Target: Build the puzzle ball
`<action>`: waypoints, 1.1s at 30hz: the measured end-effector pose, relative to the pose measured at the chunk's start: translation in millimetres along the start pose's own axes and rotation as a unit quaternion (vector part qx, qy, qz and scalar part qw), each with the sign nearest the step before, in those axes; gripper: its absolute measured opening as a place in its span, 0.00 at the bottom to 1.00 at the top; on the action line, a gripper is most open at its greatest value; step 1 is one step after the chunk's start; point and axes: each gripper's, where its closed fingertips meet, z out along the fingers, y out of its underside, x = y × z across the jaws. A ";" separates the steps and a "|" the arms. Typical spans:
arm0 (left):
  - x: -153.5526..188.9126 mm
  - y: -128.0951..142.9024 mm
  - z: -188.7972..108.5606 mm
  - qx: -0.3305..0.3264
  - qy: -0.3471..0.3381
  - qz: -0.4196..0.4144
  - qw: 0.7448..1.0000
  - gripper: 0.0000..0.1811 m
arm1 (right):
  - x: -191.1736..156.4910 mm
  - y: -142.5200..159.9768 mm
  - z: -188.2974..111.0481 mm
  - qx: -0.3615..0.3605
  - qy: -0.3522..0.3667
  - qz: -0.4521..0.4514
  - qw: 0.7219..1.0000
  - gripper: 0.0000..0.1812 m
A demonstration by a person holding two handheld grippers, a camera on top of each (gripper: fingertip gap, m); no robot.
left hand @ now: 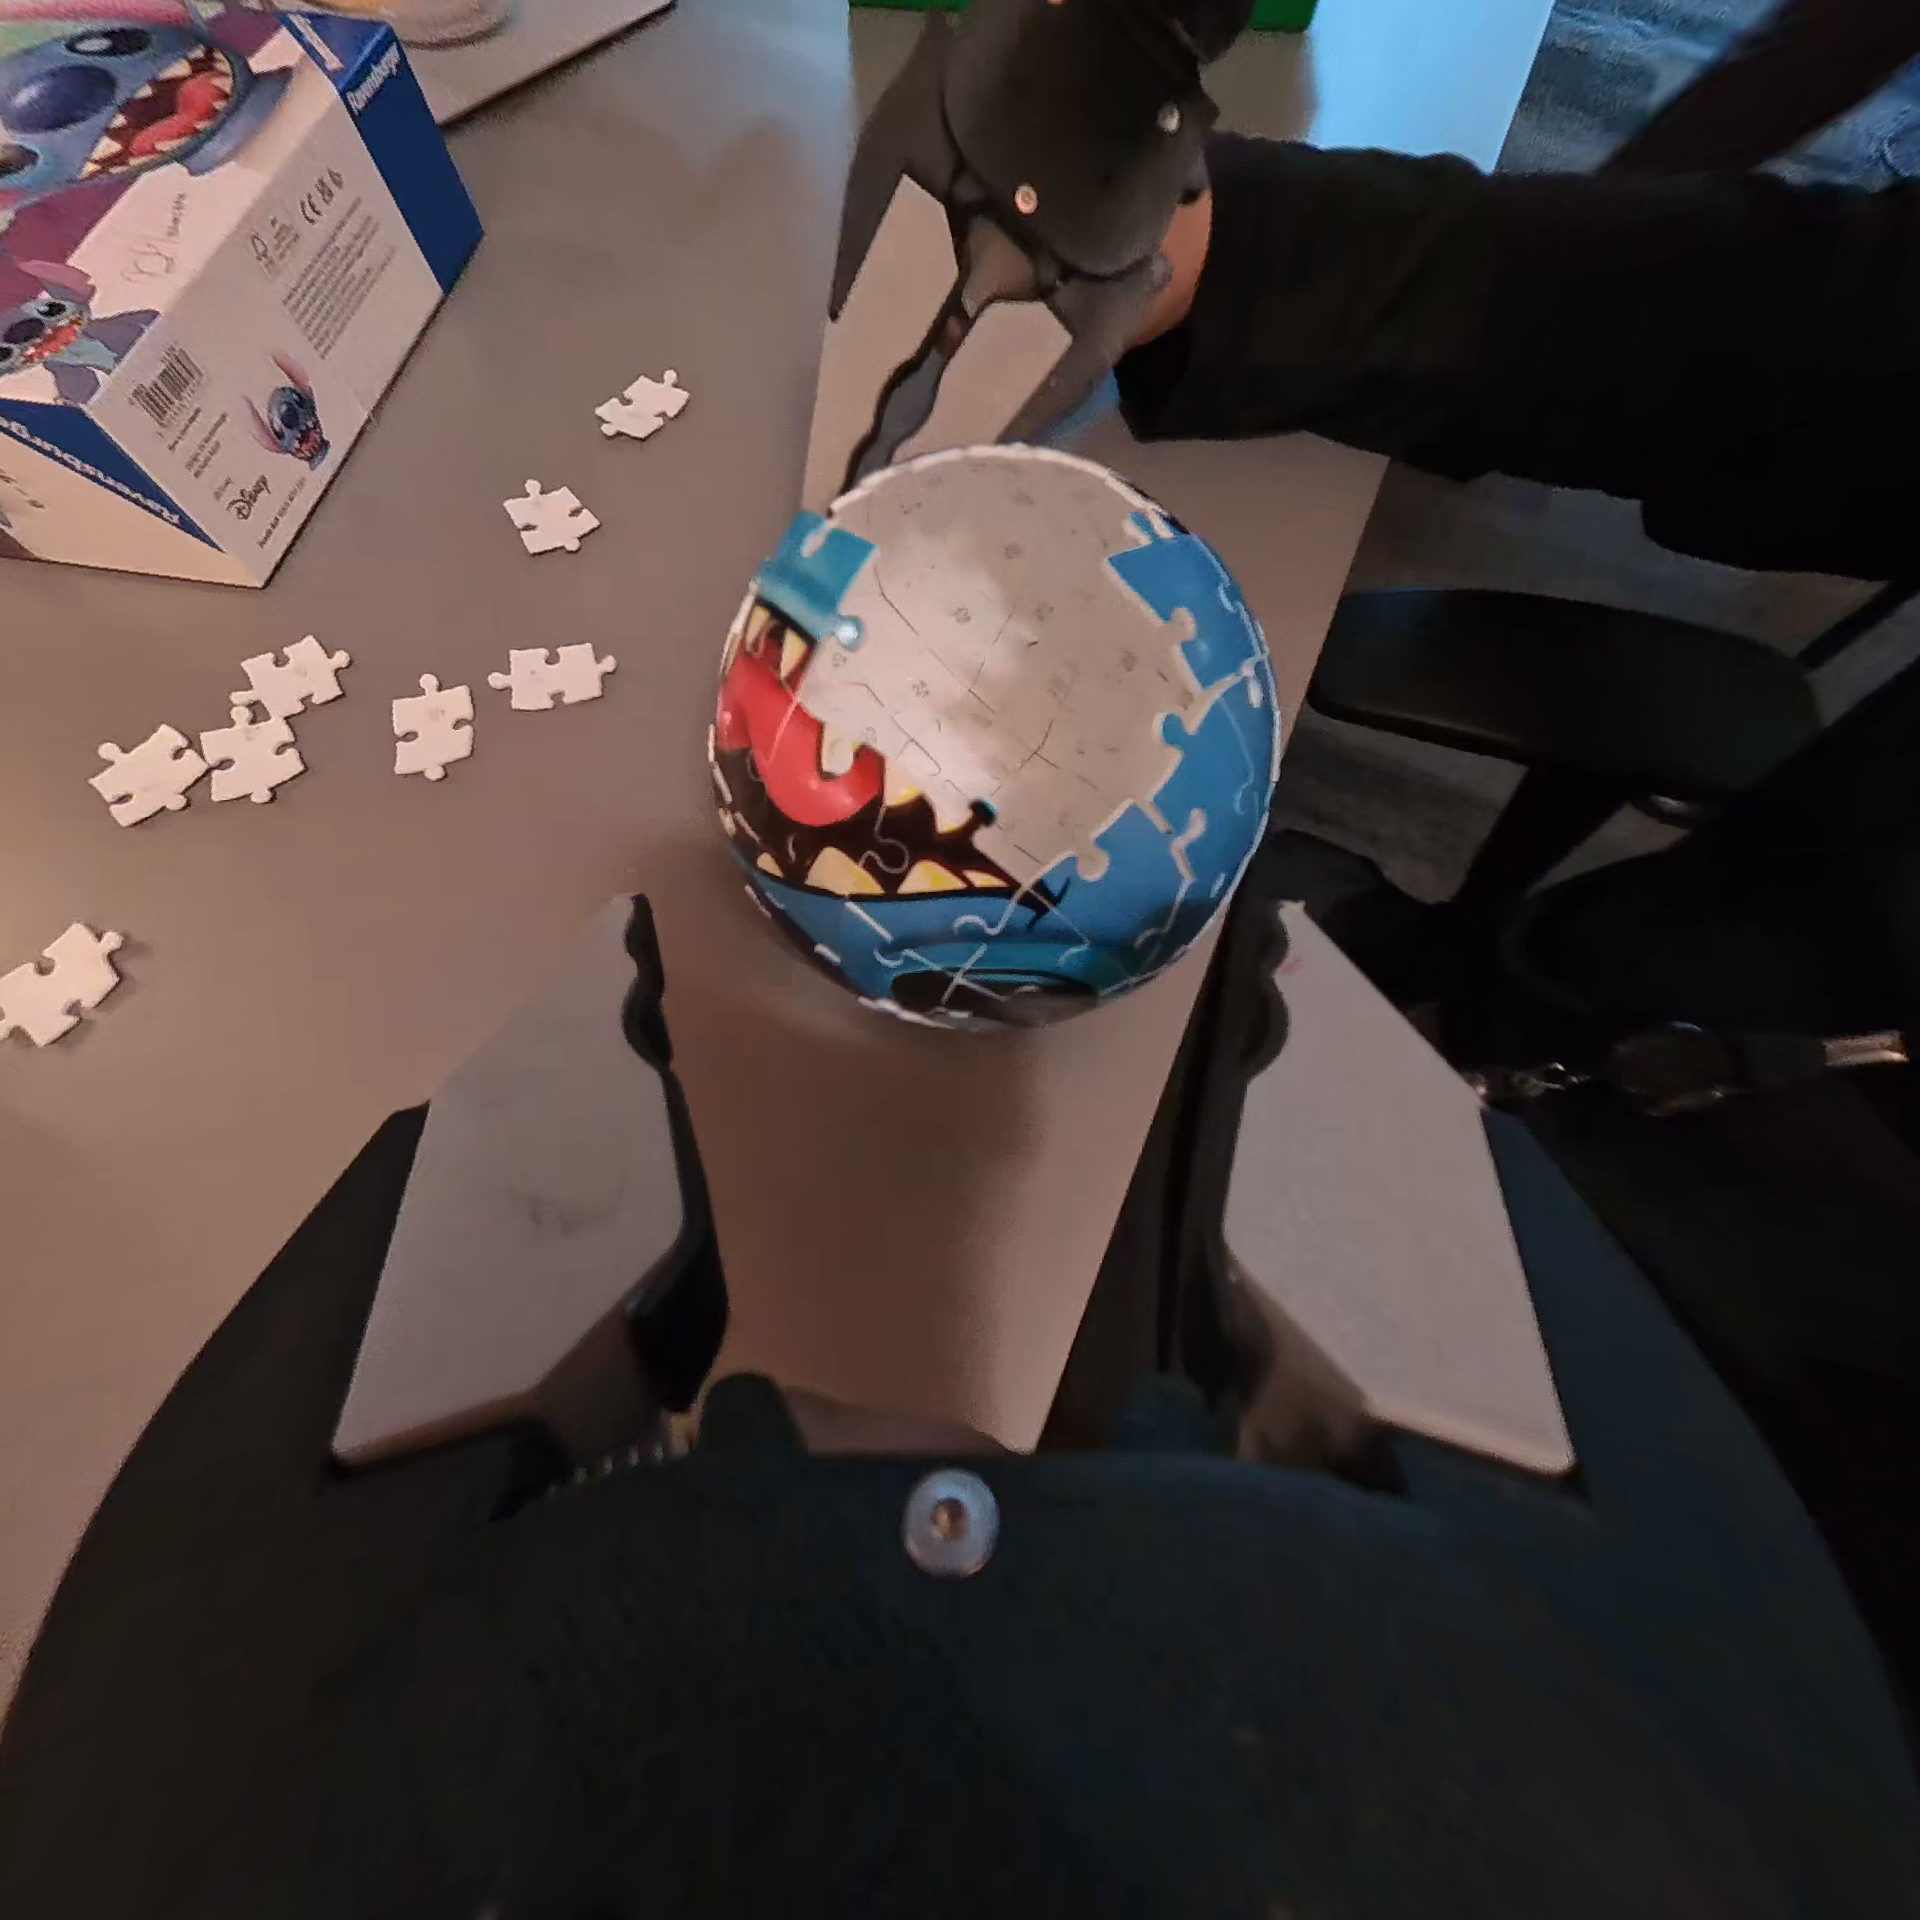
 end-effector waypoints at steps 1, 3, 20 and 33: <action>1.2 -0.4 3.5 0.009 0.000 -0.003 1.000 0.62 | -3.4 3.5 0.6 -0.008 0.002 -0.019 1.000 0.00; 3.9 0.1 8.9 0.018 0.009 -0.011 1.000 0.63 | -8.1 9.5 1.4 -0.022 0.002 -0.040 0.999 0.00; 2.7 3.4 21.9 0.020 0.078 -0.073 0.994 0.58 | -64.1 -73.9 -40.7 0.157 -0.273 0.226 0.922 0.51; -11.3 17.5 21.4 -0.018 -0.059 0.136 0.989 0.55 | -55.2 -89.8 -16.6 0.160 -0.155 0.113 0.968 0.50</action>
